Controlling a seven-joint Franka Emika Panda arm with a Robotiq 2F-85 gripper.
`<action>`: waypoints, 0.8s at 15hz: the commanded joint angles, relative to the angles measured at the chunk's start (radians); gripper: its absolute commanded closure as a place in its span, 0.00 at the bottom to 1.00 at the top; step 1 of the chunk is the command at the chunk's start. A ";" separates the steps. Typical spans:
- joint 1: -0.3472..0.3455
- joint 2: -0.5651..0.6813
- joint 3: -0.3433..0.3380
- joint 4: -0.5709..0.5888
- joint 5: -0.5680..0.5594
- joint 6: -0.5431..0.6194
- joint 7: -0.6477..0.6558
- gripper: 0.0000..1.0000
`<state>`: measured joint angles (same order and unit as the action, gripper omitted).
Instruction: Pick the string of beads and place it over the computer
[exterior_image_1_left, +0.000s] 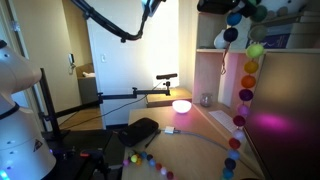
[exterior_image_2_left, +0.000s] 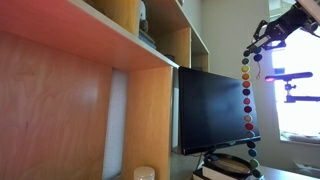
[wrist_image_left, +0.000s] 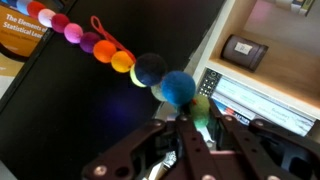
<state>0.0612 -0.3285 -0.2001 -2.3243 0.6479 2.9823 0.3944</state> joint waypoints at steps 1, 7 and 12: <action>0.001 0.003 -0.024 0.059 0.014 -0.014 0.006 0.95; -0.046 0.040 0.002 0.165 0.026 -0.030 0.046 0.95; -0.108 0.110 0.013 0.280 0.015 -0.091 0.123 0.95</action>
<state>0.0034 -0.2815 -0.2076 -2.1394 0.6496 2.9458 0.4680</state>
